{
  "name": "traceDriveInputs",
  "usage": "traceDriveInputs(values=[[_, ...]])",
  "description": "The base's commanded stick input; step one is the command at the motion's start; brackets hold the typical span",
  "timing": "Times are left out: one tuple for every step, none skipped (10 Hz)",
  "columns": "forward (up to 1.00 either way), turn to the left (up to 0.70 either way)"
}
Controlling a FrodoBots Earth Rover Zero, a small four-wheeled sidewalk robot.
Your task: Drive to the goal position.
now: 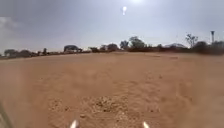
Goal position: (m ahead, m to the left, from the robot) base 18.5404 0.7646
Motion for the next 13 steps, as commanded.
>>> traceDriveInputs(values=[[0.70,0.00],[0.70,0.00],[0.70,0.00],[0.70,0.00],[0.70,0.00],[0.70,0.00],[0.70,0.00],[0.70,0.00],[0.70,0.00],[0.70,0.00],[0.70,0.00],[0.70,0.00],[0.70,0.00]])
